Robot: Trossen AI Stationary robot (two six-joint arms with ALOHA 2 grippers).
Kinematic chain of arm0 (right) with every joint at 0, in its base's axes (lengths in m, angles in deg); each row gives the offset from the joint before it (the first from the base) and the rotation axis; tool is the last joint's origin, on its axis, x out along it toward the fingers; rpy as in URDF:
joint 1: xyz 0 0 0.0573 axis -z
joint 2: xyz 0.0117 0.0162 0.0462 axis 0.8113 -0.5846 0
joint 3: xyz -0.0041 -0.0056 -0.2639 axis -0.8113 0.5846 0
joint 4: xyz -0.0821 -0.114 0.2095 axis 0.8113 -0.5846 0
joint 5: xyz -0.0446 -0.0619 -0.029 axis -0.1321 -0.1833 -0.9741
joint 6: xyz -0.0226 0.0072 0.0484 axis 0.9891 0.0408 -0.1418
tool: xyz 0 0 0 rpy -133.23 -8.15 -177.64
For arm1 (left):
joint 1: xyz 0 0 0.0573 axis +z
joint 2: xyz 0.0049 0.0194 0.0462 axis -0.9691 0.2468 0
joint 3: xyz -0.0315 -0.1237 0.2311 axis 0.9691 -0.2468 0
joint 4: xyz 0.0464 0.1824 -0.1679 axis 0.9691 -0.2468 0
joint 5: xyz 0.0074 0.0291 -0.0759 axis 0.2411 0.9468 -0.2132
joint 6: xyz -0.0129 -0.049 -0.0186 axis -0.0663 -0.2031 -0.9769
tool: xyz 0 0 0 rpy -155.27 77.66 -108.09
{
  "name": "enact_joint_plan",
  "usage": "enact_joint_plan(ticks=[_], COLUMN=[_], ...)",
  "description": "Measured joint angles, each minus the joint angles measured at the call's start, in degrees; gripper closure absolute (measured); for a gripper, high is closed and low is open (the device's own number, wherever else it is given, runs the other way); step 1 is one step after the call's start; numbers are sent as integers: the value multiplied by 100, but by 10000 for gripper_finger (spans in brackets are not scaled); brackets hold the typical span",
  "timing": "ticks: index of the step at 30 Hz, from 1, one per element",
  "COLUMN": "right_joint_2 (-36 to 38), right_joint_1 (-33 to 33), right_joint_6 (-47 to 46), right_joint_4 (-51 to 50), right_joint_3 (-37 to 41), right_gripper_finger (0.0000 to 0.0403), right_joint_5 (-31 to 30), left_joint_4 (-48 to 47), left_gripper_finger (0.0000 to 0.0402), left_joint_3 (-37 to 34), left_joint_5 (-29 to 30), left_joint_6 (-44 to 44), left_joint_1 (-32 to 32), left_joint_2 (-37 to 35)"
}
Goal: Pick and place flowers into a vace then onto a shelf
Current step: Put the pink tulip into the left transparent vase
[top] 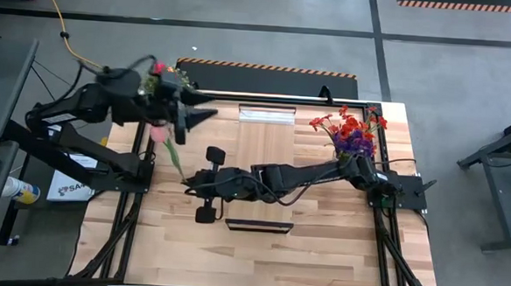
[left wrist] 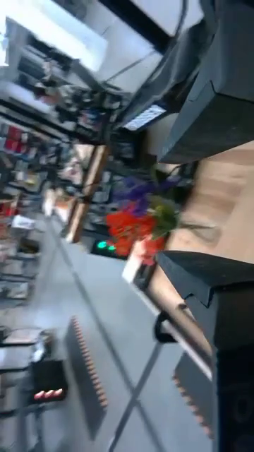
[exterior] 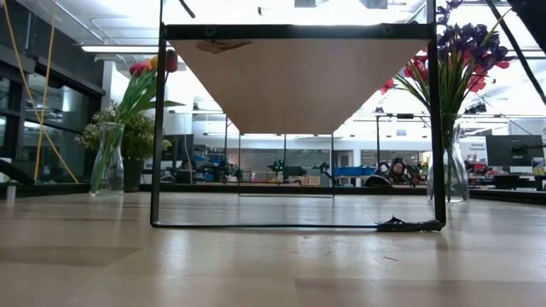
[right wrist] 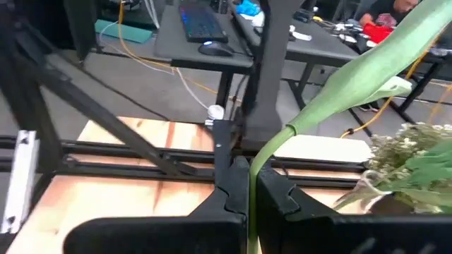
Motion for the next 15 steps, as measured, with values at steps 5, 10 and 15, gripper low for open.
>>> enact_joint_plan(ticks=[5, 10, 15], right_joint_2=[-3, -3, -3], right_joint_1=[-136, -243, -326], right_joint_6=[-2, 3, 200], right_joint_4=[7, 20, 53], right_joint_3=[1, 1, 1], right_gripper_finger=[403, 403, 403], right_joint_5=[65, 2, -299], left_joint_4=[162, 225, 107], left_gripper_finger=[160, 159, 156], left_joint_3=[7, 7, 7], left_joint_5=[419, 597, 588], left_joint_6=[193, 416, 416], left_joint_1=[0, 0, -4], left_joint_2=[-339, -682, -1006])
